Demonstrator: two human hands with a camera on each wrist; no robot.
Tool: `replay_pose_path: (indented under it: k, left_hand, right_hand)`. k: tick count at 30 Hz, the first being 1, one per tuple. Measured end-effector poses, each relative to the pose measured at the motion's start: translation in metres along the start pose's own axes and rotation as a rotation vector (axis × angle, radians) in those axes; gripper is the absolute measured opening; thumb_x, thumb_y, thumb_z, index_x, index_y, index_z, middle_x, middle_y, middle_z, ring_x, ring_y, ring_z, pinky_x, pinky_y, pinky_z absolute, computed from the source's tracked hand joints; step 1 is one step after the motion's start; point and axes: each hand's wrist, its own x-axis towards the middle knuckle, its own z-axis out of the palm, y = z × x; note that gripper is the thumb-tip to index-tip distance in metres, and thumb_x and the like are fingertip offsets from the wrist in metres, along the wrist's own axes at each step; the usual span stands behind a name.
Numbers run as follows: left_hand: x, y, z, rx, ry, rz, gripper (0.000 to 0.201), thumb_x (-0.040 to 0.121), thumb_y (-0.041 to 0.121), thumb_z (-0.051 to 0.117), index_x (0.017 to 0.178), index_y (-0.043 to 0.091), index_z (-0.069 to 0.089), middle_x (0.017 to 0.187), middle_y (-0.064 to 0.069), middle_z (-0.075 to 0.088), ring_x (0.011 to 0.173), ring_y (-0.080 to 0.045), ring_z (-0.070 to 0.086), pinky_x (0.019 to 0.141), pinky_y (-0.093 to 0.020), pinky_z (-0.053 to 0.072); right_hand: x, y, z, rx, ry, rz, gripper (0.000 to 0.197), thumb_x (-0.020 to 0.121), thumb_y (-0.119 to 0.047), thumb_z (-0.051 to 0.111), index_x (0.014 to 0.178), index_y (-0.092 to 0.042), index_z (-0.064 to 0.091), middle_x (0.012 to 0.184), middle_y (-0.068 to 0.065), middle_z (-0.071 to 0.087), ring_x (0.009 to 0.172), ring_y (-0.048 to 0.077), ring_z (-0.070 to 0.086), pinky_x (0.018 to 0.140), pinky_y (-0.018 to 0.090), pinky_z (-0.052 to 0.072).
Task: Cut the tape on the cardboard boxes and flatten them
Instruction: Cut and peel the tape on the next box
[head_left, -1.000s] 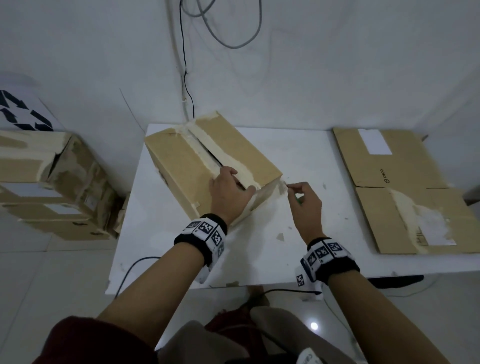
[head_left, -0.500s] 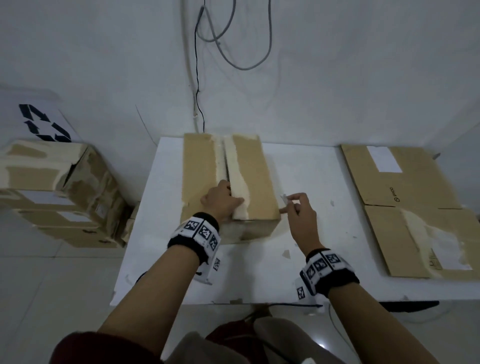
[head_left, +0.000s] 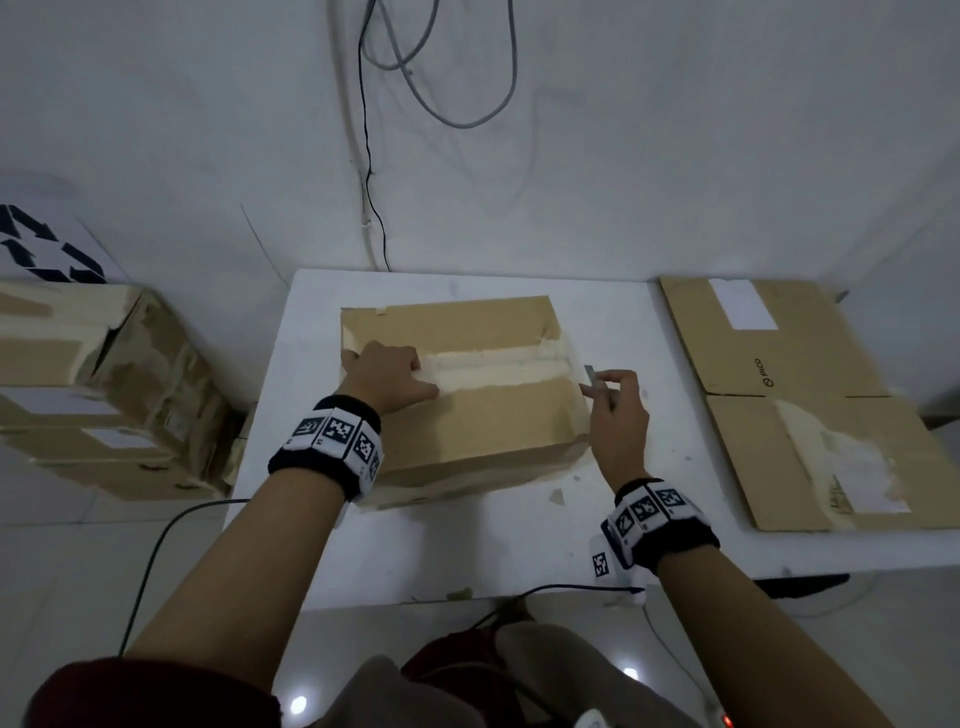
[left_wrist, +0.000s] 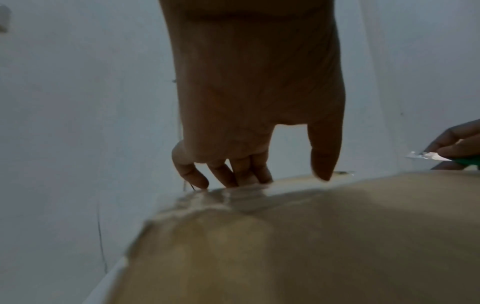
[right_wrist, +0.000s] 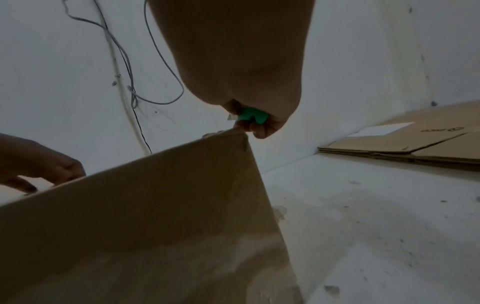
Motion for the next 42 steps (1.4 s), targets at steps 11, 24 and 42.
replay_pose_path:
  k: [11,24,42]
  left_hand:
    - [-0.01,0.069,0.042,-0.074,-0.004,0.233,0.091,0.052,0.075,0.074,0.124,0.025,0.048,0.126,0.001,0.05,0.124,-0.022,0.033,0.097,-0.042,0.025]
    - [-0.018,0.07,0.047,-0.134,0.063,0.221,0.085,0.059,0.069,0.074,0.127,0.025,0.047,0.126,0.003,0.048,0.123,-0.022,0.035,0.099,-0.039,0.023]
    - [-0.013,0.078,0.053,-0.282,0.115,0.316,0.081,0.055,0.046,0.087,0.121,0.014,0.052,0.12,0.0,0.05,0.111,-0.021,0.039,0.094,-0.026,0.025]
  right_hand:
    - [0.007,-0.013,-0.012,-0.135,-0.274,-0.145,0.008,0.097,-0.03,0.057,0.092,-0.03,0.062,0.092,-0.012,0.067,0.081,0.002,0.058,0.069,0.024,0.042]
    - [0.043,-0.059,0.0,-0.718,-0.593,-0.422,0.031,0.094,-0.014,0.05,0.082,-0.036,0.069,0.086,-0.018,0.067,0.091,0.006,0.058,0.08,0.036,0.021]
    - [0.029,-0.023,-0.035,-0.411,-0.445,-0.302,0.021,0.092,-0.01,0.058,0.084,-0.022,0.074,0.088,-0.004,0.067,0.086,0.013,0.061,0.08,0.032,0.047]
